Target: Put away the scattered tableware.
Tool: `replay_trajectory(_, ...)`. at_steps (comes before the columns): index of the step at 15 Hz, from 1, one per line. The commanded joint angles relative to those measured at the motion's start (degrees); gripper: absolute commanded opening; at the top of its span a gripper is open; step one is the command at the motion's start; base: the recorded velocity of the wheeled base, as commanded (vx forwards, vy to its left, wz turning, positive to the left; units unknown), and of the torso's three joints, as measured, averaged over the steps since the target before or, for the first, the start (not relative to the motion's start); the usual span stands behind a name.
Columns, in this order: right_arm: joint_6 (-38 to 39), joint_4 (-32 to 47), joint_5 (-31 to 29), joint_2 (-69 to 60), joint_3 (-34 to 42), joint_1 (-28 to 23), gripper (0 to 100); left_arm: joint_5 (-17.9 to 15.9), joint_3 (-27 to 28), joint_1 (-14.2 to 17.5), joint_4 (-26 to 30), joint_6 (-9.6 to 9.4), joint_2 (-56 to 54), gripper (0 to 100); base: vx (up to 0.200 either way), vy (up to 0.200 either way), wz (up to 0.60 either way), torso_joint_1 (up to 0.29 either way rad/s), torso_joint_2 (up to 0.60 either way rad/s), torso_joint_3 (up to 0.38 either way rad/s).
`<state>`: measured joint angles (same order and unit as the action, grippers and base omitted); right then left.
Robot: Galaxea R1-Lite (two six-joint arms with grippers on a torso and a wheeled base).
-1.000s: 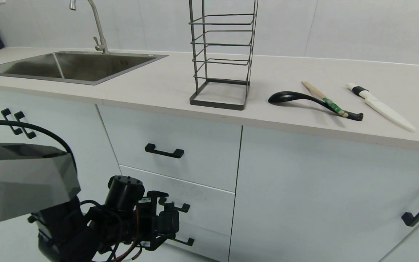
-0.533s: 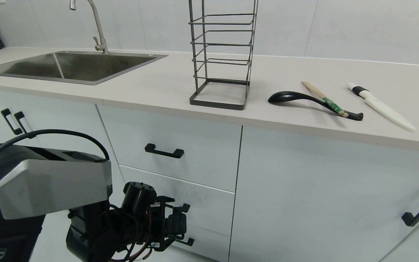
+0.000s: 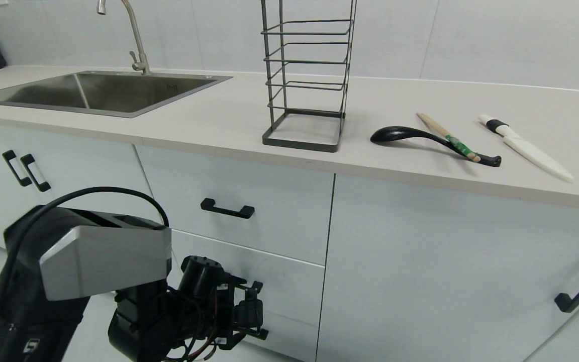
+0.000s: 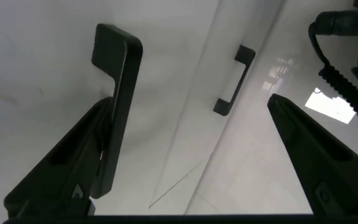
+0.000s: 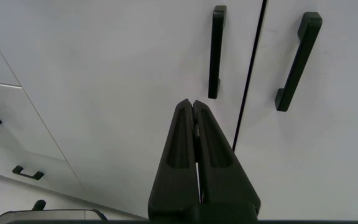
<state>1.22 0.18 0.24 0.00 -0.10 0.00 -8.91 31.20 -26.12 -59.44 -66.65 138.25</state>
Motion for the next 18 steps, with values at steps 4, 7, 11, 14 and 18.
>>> replay_trajectory(4, 0.01, -0.01, 0.02, 0.00, 0.01, 0.00, 0, -0.93, -3.77, -1.65, 0.47, 0.11, -1.41, 100, 0.000, 0.000, 0.00, 0.000, 0.00, 0.000)
replay_trajectory(7, 0.01, -0.01, 0.02, 0.00, 0.01, 0.00, 0, -0.93, -9.14, -0.95, 0.03, 0.11, -6.94, 100, 0.000, 0.000, 0.00, 0.000, 0.00, 0.000)
replay_trajectory(11, 0.01, -0.01, 0.02, 0.00, 0.01, 0.00, 0, -0.49, -16.87, -2.35, -0.59, 0.11, -17.93, 100, 0.000, 0.000, 0.00, 0.000, 0.00, 0.000)
replay_trajectory(14, 0.01, -0.01, 0.02, 0.00, 0.01, 0.00, 0, 1.62, -24.52, -5.43, -0.41, 4.24, -30.50, 100, 0.000, 0.000, 0.00, 0.000, 0.00, 0.000)
replay_trajectory(18, 0.01, -0.01, 0.02, 0.00, 0.01, 0.00, 0, 2.67, -21.18, -7.01, 1.17, 8.73, -39.64, 100, 0.000, 0.000, 0.00, 0.000, 0.00, 0.000)
